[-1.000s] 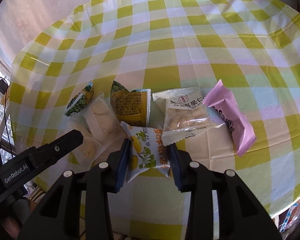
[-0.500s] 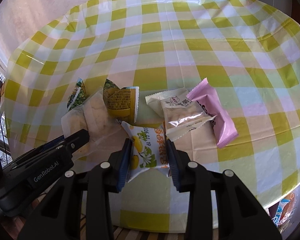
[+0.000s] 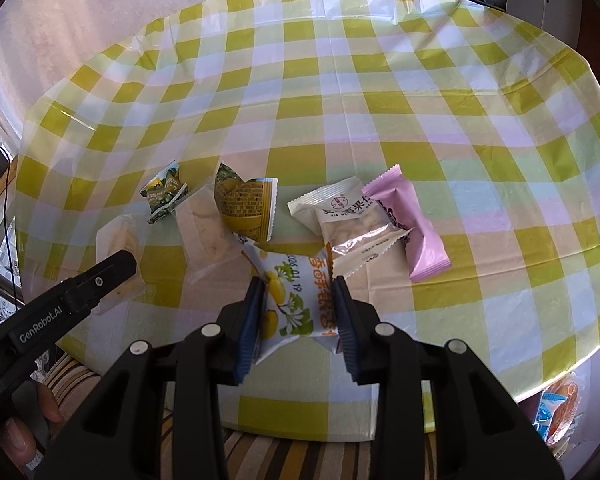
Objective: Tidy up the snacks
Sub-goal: 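Carry the lemon packet and biscuit bag into the white box and open both tools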
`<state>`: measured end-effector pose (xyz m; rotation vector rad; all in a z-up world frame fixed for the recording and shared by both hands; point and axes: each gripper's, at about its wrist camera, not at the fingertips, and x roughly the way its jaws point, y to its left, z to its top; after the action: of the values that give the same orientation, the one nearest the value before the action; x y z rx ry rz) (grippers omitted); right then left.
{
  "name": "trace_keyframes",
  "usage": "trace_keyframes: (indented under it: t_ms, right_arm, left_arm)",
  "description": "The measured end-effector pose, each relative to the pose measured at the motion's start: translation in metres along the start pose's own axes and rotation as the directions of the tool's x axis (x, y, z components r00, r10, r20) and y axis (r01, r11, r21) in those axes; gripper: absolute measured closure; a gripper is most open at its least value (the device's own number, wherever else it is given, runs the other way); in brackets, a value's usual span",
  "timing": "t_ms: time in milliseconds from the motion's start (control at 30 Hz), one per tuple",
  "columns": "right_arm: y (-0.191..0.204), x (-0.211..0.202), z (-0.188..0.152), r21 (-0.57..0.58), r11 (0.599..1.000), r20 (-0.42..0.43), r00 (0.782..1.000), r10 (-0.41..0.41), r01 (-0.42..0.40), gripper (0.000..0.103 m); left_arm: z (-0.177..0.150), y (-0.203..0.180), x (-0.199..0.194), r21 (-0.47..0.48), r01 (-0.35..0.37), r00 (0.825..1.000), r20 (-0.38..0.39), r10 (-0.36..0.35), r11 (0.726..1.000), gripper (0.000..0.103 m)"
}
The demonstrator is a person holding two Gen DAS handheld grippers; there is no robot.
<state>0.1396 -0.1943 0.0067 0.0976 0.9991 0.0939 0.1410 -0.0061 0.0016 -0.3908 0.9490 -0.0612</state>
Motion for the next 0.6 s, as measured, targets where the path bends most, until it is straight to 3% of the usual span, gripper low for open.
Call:
trace_keyframes:
  t_ms: [333,600]
  right_arm:
    - [-0.004,-0.013,-0.002,0.004,1.000,0.005,1.000,-0.014,0.014,0.068]
    - [-0.028,-0.032,-0.011,0.041,0.998,0.001,0.999,-0.046,0.046,0.068]
  left_arm:
    - [-0.004,-0.010,-0.012,0.024,0.047,0.999,0.017,-0.047,0.999,0.068]
    - [-0.016,-0.040,-0.018,0.095,0.108,0.994,0.000,-0.109,0.990,0.068]
